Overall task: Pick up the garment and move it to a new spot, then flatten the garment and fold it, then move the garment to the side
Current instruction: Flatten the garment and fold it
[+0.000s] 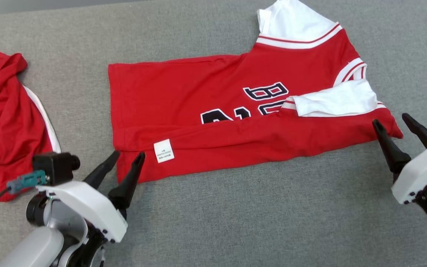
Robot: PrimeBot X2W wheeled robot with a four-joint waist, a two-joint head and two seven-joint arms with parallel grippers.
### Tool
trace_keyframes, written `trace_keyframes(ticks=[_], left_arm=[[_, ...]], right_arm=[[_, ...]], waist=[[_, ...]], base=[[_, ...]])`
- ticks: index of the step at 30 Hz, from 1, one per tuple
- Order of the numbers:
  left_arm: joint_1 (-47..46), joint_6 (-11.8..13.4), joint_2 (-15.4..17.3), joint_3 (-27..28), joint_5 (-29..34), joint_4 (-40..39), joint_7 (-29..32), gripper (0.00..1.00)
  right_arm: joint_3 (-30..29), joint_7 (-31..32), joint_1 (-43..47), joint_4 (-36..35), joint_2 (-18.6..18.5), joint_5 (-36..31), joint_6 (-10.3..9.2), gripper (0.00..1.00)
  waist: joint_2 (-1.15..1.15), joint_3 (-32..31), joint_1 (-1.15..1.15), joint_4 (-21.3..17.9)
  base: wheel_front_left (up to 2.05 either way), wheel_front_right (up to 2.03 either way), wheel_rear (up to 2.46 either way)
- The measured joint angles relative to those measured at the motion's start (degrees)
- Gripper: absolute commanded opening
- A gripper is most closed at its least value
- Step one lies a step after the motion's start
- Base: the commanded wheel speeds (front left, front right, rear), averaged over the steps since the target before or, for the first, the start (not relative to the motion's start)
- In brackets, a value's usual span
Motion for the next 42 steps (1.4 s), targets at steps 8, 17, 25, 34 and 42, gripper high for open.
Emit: trace_keyframes(ticks=[8,17,25,34,42], left_arm=[[0.56,1.62,1.10,-1.13,0.23,0.08,2.80,1.00],[-1.15,-0.74,1.36,-2.32,-0.31,0.60,5.11,1.00],[-1.51,-2.32,1.15,-2.59,-1.99,0.99,6.27,0.46],[-1.46,-6.46,0.00,-2.46,-6.68,2.18,8.26,0.00],[1.68,-8.78,4.12,-0.52,-10.84,-2.70,10.09,0.00]], right_arm=[[-1.77,7.36,0.62,-3.21,-1.26,-6.50,0.01,1.00],[0.69,14.69,-0.38,-2.85,-4.11,-7.71,0.01,1.00],[1.88,17.88,-0.64,-1.96,-5.80,-5.03,0.01,1.00],[4.08,20.81,-3.46,1.91,-6.25,1.99,0.02,0.00],[3.50,27.06,-0.24,-3.83,-12.76,10.92,0.02,0.00]], waist=[[0.00,4.13,0.00,0.30],[0.00,5.82,0.00,1.59],[0.00,6.30,0.00,1.74],[0.00,5.16,0.00,1.69],[0.00,1.44,0.00,1.25]], base=[[0.00,0.00,0.00],[0.00,0.00,0.00],[0.00,0.00,0.00],[0.00,0.00,0.00],[0.00,0.00,0.00]])
